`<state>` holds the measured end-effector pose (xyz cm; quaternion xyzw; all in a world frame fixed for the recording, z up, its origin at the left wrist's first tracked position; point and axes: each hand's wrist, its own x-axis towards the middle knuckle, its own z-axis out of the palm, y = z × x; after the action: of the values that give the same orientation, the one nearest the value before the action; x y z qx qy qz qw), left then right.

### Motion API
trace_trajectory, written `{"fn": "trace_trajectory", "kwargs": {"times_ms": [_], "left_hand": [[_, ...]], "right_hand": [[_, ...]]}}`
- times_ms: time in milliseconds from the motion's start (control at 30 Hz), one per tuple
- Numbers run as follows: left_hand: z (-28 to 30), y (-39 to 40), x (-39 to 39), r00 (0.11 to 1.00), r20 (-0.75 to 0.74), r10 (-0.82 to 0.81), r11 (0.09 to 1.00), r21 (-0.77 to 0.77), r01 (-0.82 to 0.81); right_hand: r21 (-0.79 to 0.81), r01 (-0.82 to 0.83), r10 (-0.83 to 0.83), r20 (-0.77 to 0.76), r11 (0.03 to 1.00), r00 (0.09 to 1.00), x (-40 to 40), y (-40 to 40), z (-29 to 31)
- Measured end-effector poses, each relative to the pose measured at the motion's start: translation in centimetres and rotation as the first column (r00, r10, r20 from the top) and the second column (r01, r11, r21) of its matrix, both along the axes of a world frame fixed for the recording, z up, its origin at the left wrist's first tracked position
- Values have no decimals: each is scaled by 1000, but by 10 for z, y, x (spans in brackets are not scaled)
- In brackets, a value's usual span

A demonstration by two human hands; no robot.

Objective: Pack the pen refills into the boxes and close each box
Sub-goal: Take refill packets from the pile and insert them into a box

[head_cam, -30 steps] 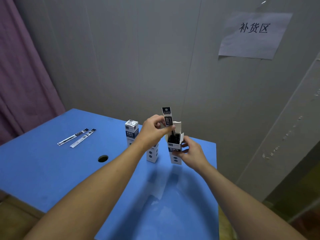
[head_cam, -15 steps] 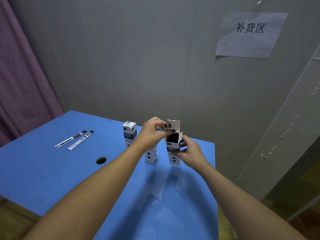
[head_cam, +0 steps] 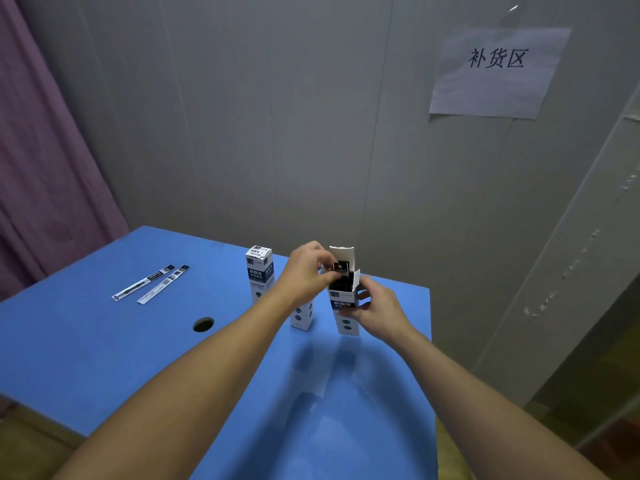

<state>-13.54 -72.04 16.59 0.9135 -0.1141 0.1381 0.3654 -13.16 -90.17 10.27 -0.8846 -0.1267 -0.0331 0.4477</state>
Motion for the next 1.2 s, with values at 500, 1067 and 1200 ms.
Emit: {"fn": "trace_trajectory", "kwargs": {"times_ms": [500,1067,1200], "left_hand": [[0,1,-4,998,30,-57,993,104,53],[-12,-1,-4,997,55,-50,987,153,41],[-17,0,-5,998,67,-2,997,81,-3]], "right_hand": [[-45,-26,26,-5,999,1000,-4,-3,-2],[-58,-31,29,-36,998,999,-11,-7,-6],[-63,-51,47,-66,997,997,-11,-7,-9]]}}
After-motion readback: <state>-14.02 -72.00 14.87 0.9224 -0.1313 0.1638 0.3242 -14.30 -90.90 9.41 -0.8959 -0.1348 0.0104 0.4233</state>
